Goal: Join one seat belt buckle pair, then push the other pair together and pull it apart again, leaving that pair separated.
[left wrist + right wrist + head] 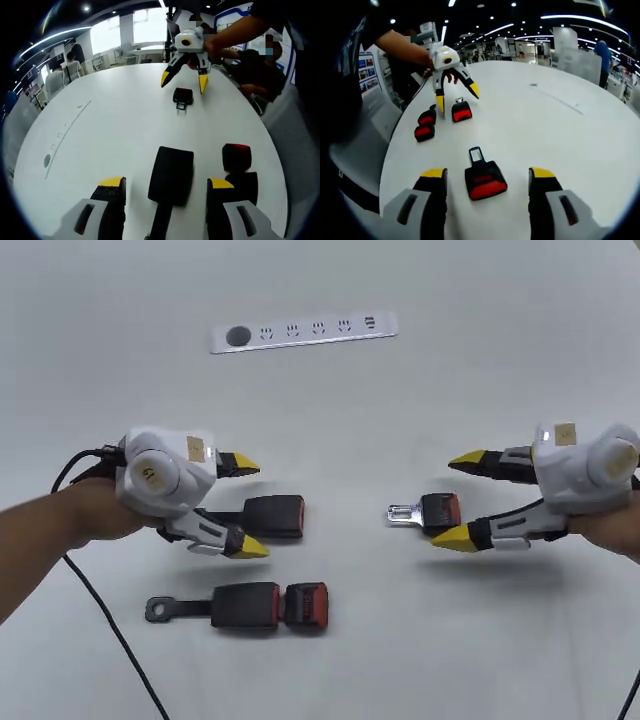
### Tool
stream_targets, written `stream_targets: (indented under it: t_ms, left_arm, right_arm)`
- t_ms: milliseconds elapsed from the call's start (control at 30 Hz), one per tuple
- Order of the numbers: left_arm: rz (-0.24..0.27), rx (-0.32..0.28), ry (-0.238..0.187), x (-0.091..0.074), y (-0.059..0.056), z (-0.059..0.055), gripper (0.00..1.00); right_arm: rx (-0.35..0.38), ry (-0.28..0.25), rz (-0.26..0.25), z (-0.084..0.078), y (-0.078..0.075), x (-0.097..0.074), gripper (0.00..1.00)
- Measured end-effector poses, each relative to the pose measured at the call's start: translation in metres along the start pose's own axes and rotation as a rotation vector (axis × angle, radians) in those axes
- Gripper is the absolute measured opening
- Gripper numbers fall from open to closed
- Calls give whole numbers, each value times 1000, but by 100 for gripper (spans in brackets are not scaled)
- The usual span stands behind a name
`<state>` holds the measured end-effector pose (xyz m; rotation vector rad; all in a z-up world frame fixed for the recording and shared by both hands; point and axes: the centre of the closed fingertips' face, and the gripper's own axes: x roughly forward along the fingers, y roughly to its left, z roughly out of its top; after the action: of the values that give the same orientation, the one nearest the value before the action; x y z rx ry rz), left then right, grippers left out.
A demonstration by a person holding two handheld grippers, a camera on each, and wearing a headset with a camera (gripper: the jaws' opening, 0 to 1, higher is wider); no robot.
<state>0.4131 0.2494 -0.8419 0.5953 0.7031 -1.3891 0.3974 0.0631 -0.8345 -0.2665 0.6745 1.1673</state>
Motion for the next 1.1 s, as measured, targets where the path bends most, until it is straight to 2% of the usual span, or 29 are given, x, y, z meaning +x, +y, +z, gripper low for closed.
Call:
stream_targets:
  t_ms: [67, 200, 367, 433, 500, 567, 600, 667, 700, 1100]
  left_arm:
    - [-13, -3, 8, 4, -2, -5, 62]
    - [-23, -2, 18, 6, -3, -11, 59]
    - [-13, -36, -22, 7, 2, -10, 51]
    - [1, -14, -14, 7, 4, -11, 46]
    - [-8, -1, -10, 7, 3, -11, 45]
    - [-8, 11, -15, 7, 3, -12, 44]
    - [-5, 27, -23, 7, 4, -11, 41]
    - [-33, 44, -26, 6, -1, -9, 35]
    - [-22, 58, -27, 5, 1, -7, 35]
    - [-42, 85, -20, 2, -2, -10, 34]
  right_arm:
    - [-10, 13, 33, -3, 6, 2, 62]
    - [-40, 54, 58, -12, 10, 7, 61]
    - [-55, 55, 56, -15, 5, 9, 54]
    - [-59, 54, 56, -15, 3, 8, 50]
    - [-87, 63, 67, -17, 3, 8, 44]
    - [-94, 58, 69, -18, 3, 8, 43]
    - [-104, 58, 67, -20, 2, 6, 38]
    - [-108, 48, 78, -20, 3, 5, 36]
    - [-111, 47, 80, -20, 3, 4, 36]
    - [-102, 0, 88, -19, 2, 2, 35]
